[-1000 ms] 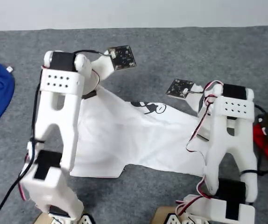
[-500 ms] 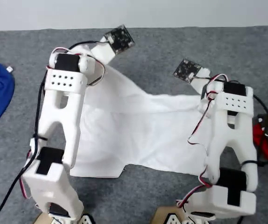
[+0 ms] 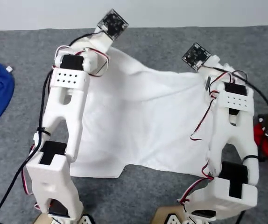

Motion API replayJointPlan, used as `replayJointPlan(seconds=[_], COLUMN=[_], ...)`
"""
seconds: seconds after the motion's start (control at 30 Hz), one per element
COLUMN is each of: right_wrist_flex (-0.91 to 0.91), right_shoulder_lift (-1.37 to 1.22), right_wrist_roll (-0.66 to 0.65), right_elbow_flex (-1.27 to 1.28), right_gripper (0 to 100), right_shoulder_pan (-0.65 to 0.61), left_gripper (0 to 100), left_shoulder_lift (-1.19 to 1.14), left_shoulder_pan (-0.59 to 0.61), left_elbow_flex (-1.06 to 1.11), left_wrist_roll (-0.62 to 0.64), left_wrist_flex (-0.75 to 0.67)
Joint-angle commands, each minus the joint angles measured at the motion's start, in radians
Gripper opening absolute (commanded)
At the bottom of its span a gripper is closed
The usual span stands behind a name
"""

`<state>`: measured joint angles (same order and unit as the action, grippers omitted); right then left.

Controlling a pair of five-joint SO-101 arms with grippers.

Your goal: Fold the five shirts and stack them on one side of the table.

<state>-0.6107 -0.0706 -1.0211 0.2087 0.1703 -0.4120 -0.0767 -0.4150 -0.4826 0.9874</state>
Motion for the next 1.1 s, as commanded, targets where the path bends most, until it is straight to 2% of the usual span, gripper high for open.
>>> replayJointPlan(seconds=[0.0,0.17,0.47,0.67,0.87,1.07], right_wrist_flex=[0.079,0.042,-0.397,-0.668,-0.857,-0.98], right_shoulder_lift=[0.002,0.002,0.005,0.013,0.015,0.015], right_wrist_roll=[0.008,0.006,-0.203,-0.273,-0.339,-0.393], right_elbow_flex=[-0.054,-0.044,-0.041,-0.043,-0.043,-0.041], right_gripper=[1.0,1.0,1.1,1.1,1.1,1.1], right_shoulder_pan=[0.021,0.021,0.015,0.015,0.012,0.005], left_gripper=[0,0,0,0,0,0], left_shoulder_lift=[0.011,0.014,0.017,0.02,0.051,0.189], left_shoulder_pan=[0.012,0.009,0.012,0.023,0.072,0.066], left_elbow_flex=[-0.061,-0.067,-0.073,-0.071,-0.021,0.239], left_wrist_roll=[0.021,0.017,-0.282,-0.466,-0.562,-0.715], left_wrist_flex=[-0.029,0.005,0.477,0.755,0.769,0.769])
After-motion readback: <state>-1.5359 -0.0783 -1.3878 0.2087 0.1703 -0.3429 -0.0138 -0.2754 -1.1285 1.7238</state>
